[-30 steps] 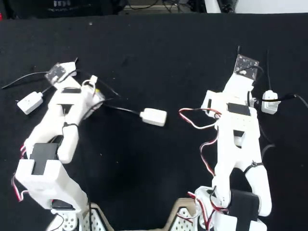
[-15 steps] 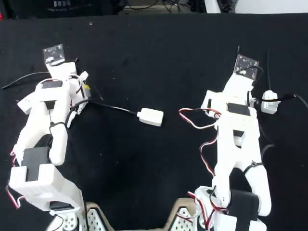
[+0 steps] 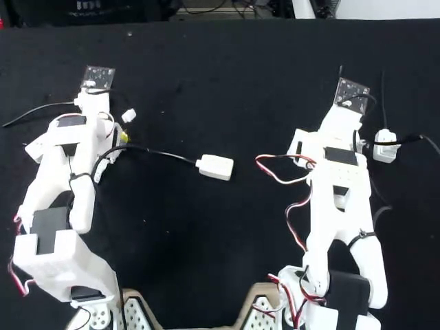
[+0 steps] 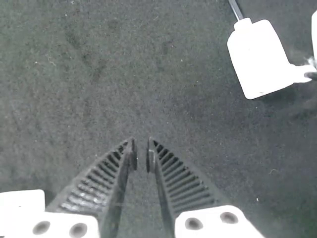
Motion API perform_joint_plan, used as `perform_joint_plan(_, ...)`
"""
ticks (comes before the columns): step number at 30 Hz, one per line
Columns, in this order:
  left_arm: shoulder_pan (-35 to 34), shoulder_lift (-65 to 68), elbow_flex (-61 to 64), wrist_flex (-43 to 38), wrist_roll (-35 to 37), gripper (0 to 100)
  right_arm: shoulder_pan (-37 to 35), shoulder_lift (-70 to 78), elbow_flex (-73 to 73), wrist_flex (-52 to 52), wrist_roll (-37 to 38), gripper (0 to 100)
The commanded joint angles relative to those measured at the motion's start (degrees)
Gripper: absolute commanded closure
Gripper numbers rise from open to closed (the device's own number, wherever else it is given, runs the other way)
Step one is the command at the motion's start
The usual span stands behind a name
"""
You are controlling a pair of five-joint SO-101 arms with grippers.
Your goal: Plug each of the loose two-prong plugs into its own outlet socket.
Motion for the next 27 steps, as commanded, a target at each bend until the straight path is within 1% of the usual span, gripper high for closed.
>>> perform_joint_plan(1, 0.31, 2.81, -2.42, -0.35, -2.37, 79, 1.14, -2.24, -2.68, -1.23, -0.44, 95.6)
perform_joint_plan(5, 0.13, 5.63, -5.85, -0.79, -2.11, 79, 1.14, -2.24, -2.68, -1.23, -0.44, 95.6)
perform_joint_plan(9, 0.13, 5.63, -8.4, -0.79, 1.67, 79, 1.14, -2.24, -2.68, -1.23, -0.44, 95.6)
perform_joint_plan(11, 0.31, 5.71, -9.45, -0.88, 2.2, 80, 1.14, -2.24, -2.51, -2.2, -0.44, 95.6)
perform_joint_plan(13, 0.48, 6.15, -9.98, -0.88, 2.2, 84, 1.14, -2.15, -2.07, -2.9, -0.44, 95.6)
perform_joint_plan(16, 0.4, 6.24, -9.54, -0.79, 2.11, 95, 1.14, -2.15, -1.54, -3.78, -0.44, 95.6)
perform_joint_plan(17, 0.31, 6.24, -9.45, -0.79, 2.02, 97, 1.14, -2.15, -1.45, -3.96, -0.44, 95.6)
perform_joint_plan(18, -0.13, 5.98, -9.45, -0.53, 1.93, 97, 1.14, -2.15, -1.45, -4.13, -0.44, 95.6)
perform_joint_plan(23, -1.19, 5.63, -13.05, 4.48, 1.58, 97, 1.14, -2.15, -1.36, -4.22, -0.44, 95.6)
perform_joint_plan(27, -1.8, 5.63, -21.58, 13.19, 1.76, 97, 1.14, -2.15, -1.36, -4.22, -0.44, 95.6)
